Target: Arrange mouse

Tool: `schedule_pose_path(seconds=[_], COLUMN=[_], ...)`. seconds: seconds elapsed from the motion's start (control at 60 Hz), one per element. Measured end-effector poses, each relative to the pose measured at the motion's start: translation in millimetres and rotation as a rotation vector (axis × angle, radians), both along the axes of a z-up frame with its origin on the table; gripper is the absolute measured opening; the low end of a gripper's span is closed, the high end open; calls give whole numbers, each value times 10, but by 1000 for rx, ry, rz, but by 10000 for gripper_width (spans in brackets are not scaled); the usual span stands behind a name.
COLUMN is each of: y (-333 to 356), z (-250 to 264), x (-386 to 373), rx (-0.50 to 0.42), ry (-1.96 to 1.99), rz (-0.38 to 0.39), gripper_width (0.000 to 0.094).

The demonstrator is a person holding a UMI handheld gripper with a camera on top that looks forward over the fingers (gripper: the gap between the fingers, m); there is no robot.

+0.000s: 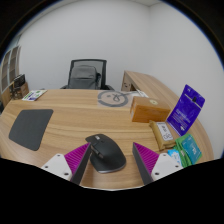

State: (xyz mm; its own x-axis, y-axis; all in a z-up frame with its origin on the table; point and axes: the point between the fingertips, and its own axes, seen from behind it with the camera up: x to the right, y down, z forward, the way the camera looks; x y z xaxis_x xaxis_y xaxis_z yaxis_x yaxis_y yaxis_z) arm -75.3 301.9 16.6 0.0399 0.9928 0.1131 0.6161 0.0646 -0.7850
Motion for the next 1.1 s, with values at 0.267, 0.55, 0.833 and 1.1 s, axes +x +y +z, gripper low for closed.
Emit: schedule_pose_path(seconds=[0.267,0.55,0.833,1.1], y=[58,222,229,285], z=[-149,-299,-355,-368], x=[-218,-343,-410,-392], rx=[-29,-64,-125,-109], ry=[-29,-62,-75,-74], rz=[-3,-58,-80,-130], gripper_width=[861,860,674,360])
